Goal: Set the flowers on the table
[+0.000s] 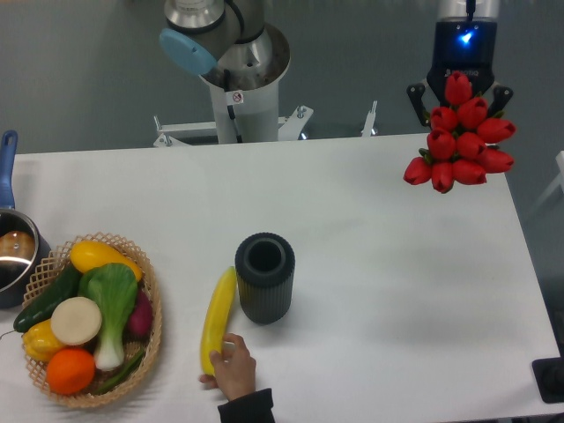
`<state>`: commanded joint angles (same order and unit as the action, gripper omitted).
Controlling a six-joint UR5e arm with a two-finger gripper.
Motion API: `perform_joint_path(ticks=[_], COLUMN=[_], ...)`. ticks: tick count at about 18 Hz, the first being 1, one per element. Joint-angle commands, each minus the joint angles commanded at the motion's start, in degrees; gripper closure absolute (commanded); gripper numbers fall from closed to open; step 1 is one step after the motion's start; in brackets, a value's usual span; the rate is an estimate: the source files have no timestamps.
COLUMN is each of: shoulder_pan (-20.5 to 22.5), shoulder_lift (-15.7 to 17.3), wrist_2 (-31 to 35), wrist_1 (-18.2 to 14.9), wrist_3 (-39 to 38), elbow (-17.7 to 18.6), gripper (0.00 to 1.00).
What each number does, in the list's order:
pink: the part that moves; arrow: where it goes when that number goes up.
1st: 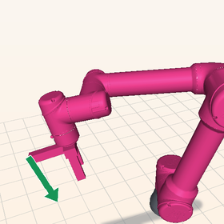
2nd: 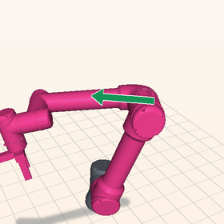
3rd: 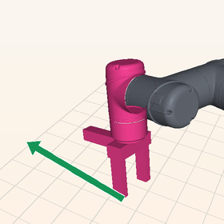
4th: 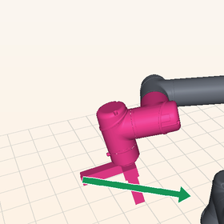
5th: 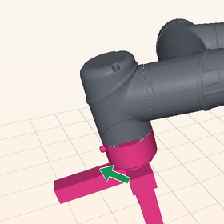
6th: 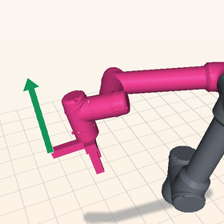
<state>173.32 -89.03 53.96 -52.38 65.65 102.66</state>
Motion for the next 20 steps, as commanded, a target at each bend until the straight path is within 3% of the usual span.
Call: perform_joint_path(ticks=[10,12,20], shoulder_pan=[0.0,-0.96,-12.29], shoulder_lift=[0.26,0.18,-5.97], wrist_2=[1.57,6.83,25.21], wrist_1=[0.0,0.0,0.18], wrist_3=[0.17,0.35,0.0], elbow=[0.17,0.35,-1.84], gripper=[0.67,0.67,0.68])
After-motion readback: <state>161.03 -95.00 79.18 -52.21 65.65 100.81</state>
